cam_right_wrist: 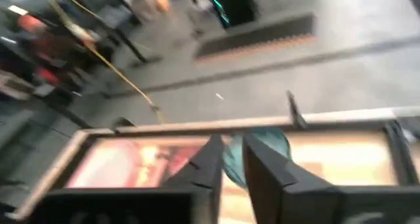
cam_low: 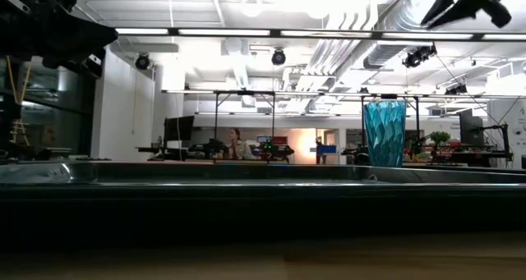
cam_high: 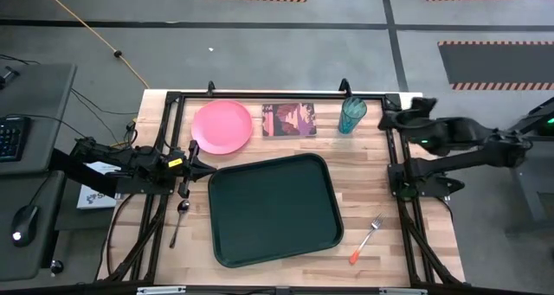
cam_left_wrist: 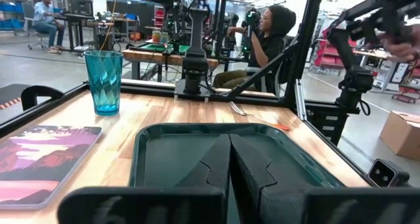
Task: Pick and place plate/cup/fork/spoon on tray
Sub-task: Put the blue cup to the top right on the black tray
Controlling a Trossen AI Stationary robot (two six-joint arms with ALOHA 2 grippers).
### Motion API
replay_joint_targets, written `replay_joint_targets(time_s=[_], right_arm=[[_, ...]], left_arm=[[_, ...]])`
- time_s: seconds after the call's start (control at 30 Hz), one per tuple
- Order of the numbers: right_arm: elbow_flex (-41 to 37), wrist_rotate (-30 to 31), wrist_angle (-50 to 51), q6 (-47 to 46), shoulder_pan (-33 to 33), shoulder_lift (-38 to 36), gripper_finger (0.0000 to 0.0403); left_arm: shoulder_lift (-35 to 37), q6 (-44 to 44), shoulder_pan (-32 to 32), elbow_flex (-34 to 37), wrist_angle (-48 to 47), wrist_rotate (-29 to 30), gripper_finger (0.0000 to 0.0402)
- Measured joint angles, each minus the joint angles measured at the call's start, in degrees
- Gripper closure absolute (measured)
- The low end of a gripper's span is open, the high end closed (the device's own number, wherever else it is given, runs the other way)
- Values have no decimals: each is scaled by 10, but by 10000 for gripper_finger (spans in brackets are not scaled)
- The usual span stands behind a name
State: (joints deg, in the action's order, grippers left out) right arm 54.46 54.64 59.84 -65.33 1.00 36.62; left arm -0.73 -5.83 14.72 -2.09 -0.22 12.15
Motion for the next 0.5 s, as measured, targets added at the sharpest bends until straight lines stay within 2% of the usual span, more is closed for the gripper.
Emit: replay_joint_targets(time_s=[0.27,0.37,0.5], right_arm=[[0,-110,20,-67,-124,90,188],[0,-133,12,-110,-178,137,164],[0,-173,-20,-113,-236,201,160]], left_arm=[[0,0,0,0,0,0,402],[0,0,0,0,0,0,401],[0,0,0,0,0,0,402]])
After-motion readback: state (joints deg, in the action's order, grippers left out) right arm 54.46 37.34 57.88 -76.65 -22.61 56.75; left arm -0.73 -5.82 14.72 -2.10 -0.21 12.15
